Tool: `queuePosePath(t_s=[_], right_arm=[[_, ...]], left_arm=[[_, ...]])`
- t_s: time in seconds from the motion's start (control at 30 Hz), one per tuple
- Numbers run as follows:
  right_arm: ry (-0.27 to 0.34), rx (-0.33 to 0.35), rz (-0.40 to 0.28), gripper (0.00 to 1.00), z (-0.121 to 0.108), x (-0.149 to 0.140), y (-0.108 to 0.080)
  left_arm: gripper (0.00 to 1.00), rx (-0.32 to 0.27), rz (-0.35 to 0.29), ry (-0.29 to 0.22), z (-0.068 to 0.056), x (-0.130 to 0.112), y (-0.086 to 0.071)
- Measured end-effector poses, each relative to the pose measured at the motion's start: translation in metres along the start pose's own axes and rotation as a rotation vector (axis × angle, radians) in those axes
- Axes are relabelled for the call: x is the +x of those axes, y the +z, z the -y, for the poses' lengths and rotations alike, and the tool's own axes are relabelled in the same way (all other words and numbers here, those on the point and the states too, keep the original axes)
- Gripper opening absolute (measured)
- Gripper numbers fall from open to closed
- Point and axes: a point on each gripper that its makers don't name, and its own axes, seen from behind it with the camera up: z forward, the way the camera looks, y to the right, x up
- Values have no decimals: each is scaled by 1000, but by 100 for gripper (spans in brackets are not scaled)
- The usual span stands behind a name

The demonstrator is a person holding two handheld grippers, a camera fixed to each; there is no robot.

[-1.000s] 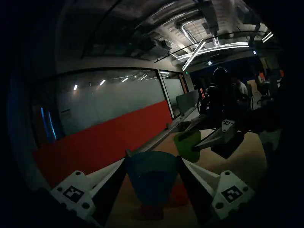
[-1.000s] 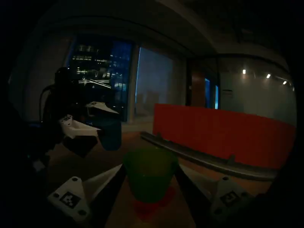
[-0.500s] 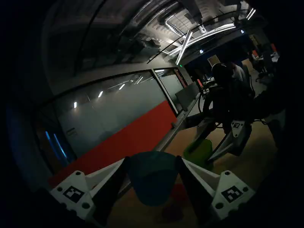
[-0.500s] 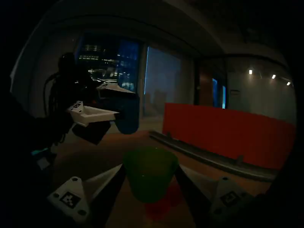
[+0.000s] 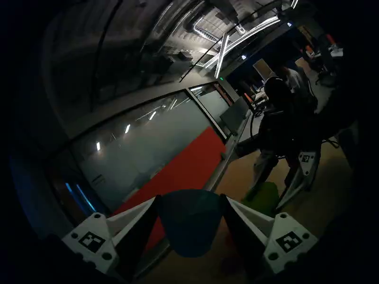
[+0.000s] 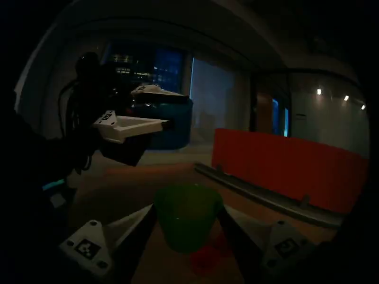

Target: Pour water

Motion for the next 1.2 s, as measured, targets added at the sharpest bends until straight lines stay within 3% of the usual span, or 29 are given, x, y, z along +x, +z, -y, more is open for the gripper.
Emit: queuePosePath(t_s=[0.5, 1.2], right_arm=[[3, 63, -8, 100, 26, -1, 15], [14, 95, -18, 100, 38, -3, 29]], left_arm=[[90, 9, 10, 137, 7, 22, -1], [90, 7, 45, 312, 6, 25, 7]])
